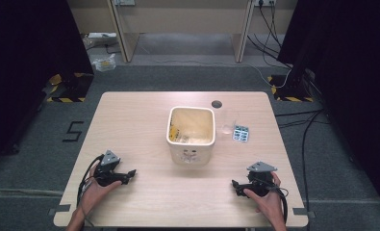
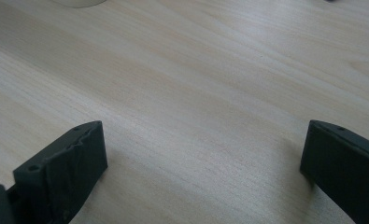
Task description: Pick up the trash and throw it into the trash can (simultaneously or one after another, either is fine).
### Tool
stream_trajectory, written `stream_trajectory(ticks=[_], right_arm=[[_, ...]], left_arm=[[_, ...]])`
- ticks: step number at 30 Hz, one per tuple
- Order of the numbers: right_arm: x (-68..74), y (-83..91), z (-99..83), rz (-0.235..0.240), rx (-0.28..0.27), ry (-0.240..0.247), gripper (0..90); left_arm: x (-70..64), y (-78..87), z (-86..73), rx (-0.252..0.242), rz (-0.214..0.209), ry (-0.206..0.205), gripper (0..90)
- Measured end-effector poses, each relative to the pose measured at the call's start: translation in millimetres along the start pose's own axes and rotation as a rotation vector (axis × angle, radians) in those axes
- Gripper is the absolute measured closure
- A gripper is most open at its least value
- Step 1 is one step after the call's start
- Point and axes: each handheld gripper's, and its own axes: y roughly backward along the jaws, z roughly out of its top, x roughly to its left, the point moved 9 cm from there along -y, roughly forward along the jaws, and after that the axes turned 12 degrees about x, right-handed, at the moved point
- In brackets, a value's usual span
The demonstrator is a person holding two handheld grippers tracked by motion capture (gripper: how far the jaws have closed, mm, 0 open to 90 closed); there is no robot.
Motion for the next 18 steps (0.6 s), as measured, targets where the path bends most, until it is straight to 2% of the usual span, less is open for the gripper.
stream_trajectory(ticks=[5, 8, 10, 18], right_arm=[[-1.8, 0.5, 1.0, -0.007, -0.010, -0.015, 5.2], [-6.8, 4.1, 2.5, -0.021, -0.024, -0.042, 18.3], [-9.0, 7.5, 4.3, -0.028, -0.033, -0.043, 15.1], [-16.5, 29.0, 20.3, -0.078, -0.096, -0.015, 15.9]], left_arm=[[-0.1, -0.1, 0.2, -0.002, -0.001, 0.001, 13.4], [0.0, 0.0, 0.0, 0.000, 0.000, 0.000, 13.5], [0.0, -0.1, 0.2, -0.002, -0.001, 0.001, 13.5], [0.0, 0.0, 0.0, 0.000, 0.000, 0.000, 13.5]])
